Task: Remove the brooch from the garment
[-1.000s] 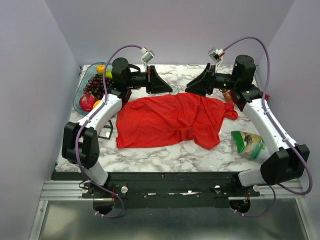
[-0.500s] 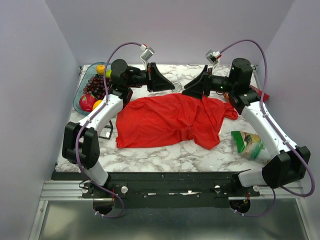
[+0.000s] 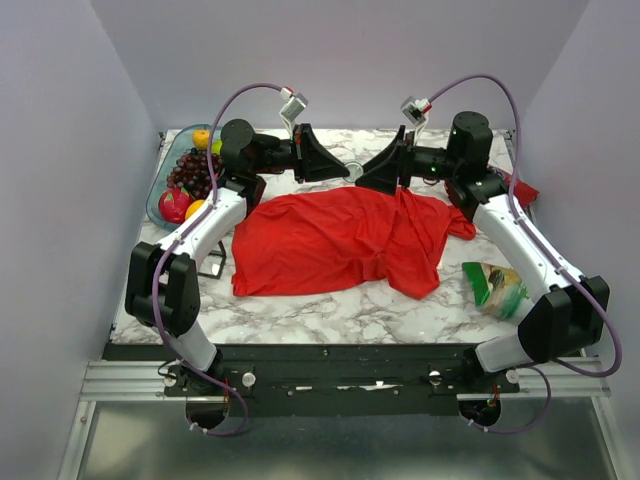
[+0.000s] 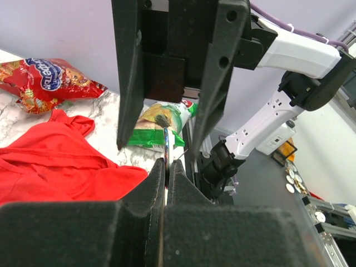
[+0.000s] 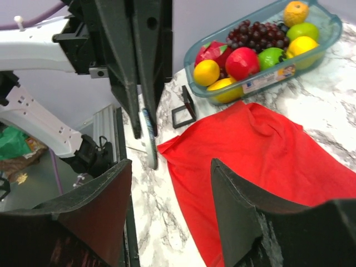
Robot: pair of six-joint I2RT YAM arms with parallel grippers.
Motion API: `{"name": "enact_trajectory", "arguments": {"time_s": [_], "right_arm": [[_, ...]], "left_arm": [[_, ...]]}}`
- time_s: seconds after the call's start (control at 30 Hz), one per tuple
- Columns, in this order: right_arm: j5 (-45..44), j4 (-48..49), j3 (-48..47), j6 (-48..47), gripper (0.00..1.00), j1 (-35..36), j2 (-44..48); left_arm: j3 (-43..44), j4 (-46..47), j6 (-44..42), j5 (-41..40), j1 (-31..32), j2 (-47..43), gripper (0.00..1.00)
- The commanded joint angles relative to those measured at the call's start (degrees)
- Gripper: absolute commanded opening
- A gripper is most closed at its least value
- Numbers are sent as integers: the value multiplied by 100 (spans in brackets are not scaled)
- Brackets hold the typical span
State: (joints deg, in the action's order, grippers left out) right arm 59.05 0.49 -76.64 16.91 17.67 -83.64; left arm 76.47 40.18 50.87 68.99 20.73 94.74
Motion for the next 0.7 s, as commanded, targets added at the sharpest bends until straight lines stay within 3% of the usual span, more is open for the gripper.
{"name": "enact_trajectory", "arguments": {"time_s": [0.0,0.67], "right_arm": [[371,311,-185,-91,66,228,-30],[-183,223,9,137,33,281,-74]], "left_arm": [[211,130,-7,-35,1,80,0],[211,191,10,9,-8,106,0]]}}
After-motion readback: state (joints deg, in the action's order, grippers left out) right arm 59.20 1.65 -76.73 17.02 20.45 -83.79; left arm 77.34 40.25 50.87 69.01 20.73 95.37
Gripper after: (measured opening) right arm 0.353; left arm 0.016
